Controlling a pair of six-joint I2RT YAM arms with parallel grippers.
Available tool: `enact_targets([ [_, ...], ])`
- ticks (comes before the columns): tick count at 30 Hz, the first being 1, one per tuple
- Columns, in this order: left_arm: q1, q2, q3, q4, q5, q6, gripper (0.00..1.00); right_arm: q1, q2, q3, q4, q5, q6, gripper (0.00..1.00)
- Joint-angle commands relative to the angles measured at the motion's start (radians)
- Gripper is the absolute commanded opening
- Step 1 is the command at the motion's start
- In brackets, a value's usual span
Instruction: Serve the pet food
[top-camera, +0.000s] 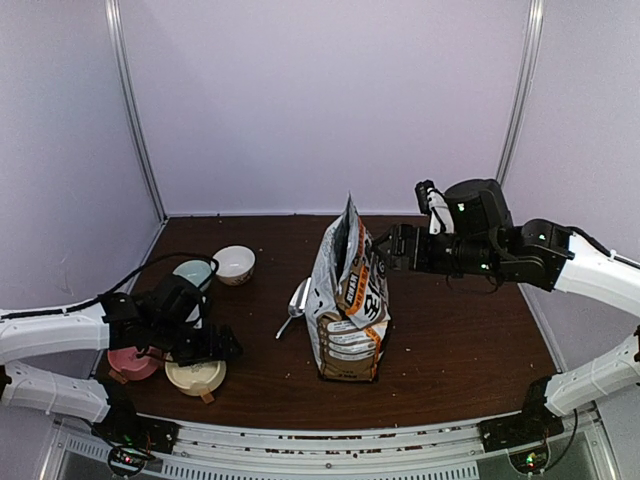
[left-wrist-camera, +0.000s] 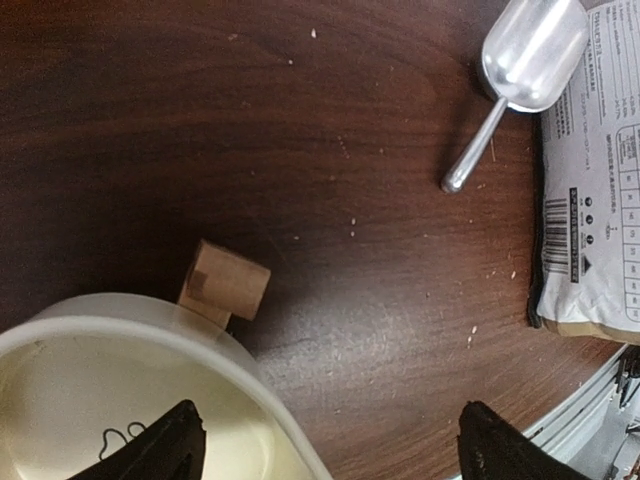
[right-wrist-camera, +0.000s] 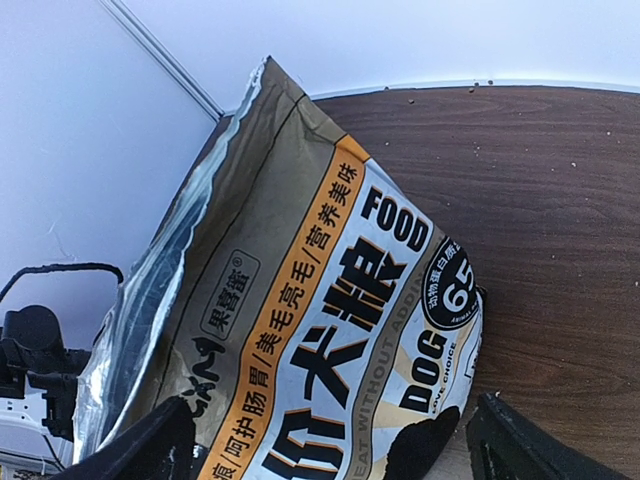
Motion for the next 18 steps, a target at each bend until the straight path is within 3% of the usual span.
enact_targets([
  [1,0.027,0.017,-0.011,0.105,-0.009,0.038,0.91,-0.005,-0.015,-0.014,0.025,-0.018,0.018,0.95],
  [18,0.055,0.100,-0.008,0.203,0.011,0.074,0.91,-0.006,-0.020,-0.025,0.030,-0.031,0.043,0.95],
])
